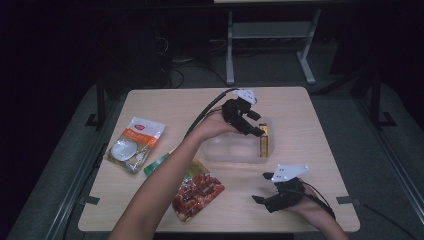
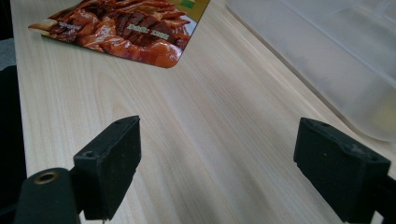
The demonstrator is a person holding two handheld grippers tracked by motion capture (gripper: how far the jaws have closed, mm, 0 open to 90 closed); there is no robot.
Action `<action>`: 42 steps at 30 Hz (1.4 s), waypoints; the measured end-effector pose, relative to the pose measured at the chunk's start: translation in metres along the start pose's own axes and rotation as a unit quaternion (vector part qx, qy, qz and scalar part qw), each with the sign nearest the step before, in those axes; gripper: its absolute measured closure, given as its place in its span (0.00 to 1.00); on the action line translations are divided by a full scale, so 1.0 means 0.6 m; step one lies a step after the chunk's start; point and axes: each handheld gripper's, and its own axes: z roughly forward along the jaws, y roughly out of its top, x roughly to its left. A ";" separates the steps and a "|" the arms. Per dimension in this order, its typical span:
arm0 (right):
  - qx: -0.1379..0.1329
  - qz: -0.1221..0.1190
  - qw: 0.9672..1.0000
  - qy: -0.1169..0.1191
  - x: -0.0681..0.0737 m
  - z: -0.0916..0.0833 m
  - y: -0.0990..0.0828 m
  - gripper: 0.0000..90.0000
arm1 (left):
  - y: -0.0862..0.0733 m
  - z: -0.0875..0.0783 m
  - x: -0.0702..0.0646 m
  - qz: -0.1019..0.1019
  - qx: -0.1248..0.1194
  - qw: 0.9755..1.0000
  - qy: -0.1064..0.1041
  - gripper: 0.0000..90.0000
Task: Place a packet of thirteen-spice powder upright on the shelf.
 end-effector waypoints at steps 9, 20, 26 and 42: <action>0.005 0.003 1.000 -0.001 0.001 0.001 0.000 0.16 | -0.016 -0.033 -0.022 -0.005 0.009 1.000 0.014 0.34; 0.005 0.001 1.000 -0.004 -0.001 0.001 -0.001 0.16 | -0.041 0.009 -0.015 -0.016 0.040 0.999 0.015 0.96; 0.003 0.002 1.000 -0.003 -0.002 -0.002 -0.002 0.16 | -0.033 0.040 -0.009 -0.025 0.030 0.999 0.018 1.00; 0.005 0.001 1.000 -0.002 0.001 0.000 0.000 0.16 | -0.012 0.064 -0.004 -0.030 0.012 0.999 0.018 0.99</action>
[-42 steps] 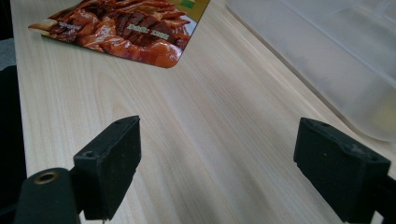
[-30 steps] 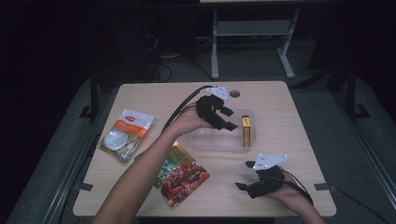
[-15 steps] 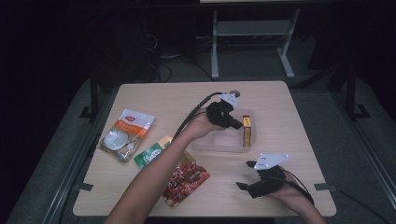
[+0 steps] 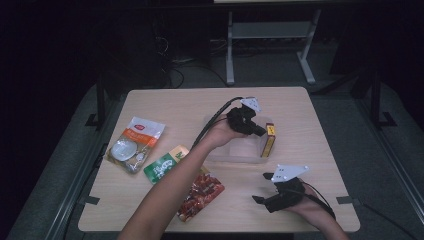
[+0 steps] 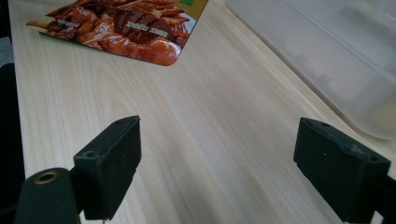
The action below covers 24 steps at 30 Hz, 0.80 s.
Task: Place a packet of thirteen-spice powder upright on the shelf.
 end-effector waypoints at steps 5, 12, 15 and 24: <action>-0.002 -0.001 1.000 -0.001 -0.001 -0.002 -0.002 0.16 | -0.003 -0.002 -0.007 0.004 0.012 1.000 -0.001 0.98; -0.002 -0.002 1.000 0.000 0.001 0.000 -0.001 0.16 | -0.008 -0.023 -0.015 0.004 0.022 1.000 0.009 0.98; -0.002 -0.001 1.000 0.000 0.002 0.000 0.000 0.16 | -0.016 -0.035 -0.017 0.001 0.027 1.000 0.013 0.98; 0.003 0.001 1.000 0.000 0.000 0.002 0.000 0.16 | -0.051 -0.086 -0.049 -0.006 0.029 0.999 0.020 0.96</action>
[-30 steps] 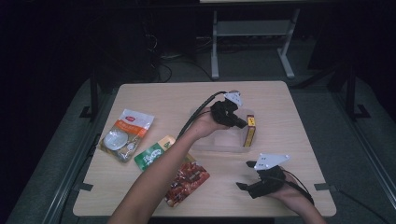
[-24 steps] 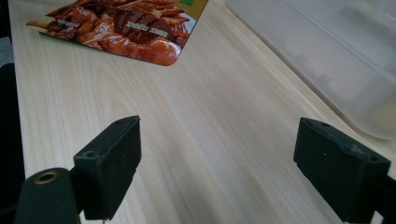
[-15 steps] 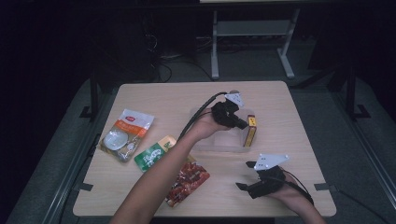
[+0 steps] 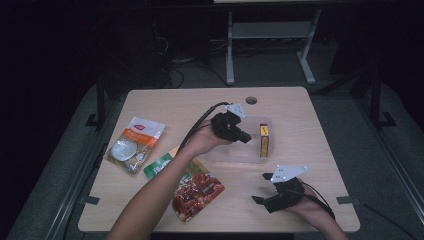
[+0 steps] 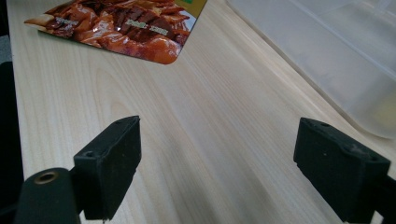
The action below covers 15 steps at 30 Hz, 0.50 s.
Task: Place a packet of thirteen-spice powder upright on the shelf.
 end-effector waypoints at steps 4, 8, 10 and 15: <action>0.003 0.002 1.000 0.000 0.000 0.003 0.000 0.16 | -0.019 -0.021 -0.017 -0.013 -0.007 1.000 -0.002 0.97; 0.005 -0.004 1.000 0.001 0.002 0.006 0.002 0.16 | -0.038 -0.042 -0.036 -0.019 -0.011 1.000 0.000 1.00; 0.008 -0.003 1.000 0.000 0.003 0.006 0.002 0.16 | -0.043 -0.048 -0.041 -0.019 -0.013 1.000 0.002 1.00; 0.007 -0.005 1.000 0.000 0.002 0.005 0.002 0.16 | -0.081 -0.071 -0.067 -0.018 -0.018 1.000 0.011 1.00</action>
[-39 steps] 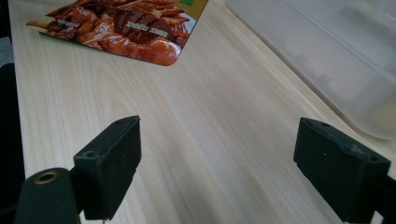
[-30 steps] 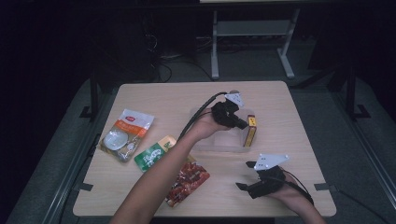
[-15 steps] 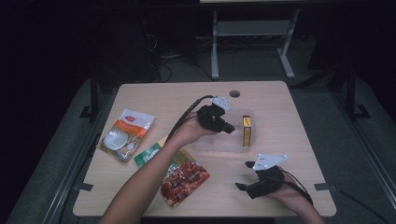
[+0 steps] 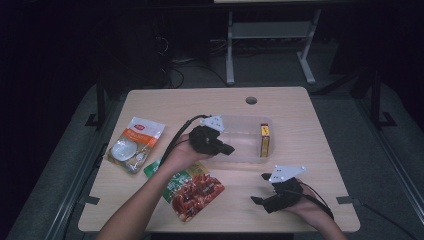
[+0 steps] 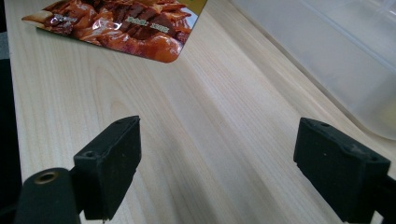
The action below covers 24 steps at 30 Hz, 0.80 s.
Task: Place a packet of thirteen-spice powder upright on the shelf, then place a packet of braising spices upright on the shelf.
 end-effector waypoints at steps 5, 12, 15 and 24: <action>0.002 0.002 1.000 -0.001 0.001 0.003 0.002 0.16 | -0.055 -0.017 -0.015 -0.024 -0.001 1.000 0.015 1.00; 0.004 0.003 1.000 0.000 0.001 0.005 0.002 0.16 | -0.108 -0.035 -0.024 -0.046 0.001 0.998 0.036 1.00; 0.003 0.002 1.000 0.000 0.000 0.006 0.002 0.16 | -0.136 -0.046 -0.028 -0.058 0.008 0.997 0.047 1.00; 0.004 0.002 1.000 0.001 -0.001 0.007 0.002 0.16 | -0.191 -0.079 -0.042 -0.085 -0.004 0.994 0.074 1.00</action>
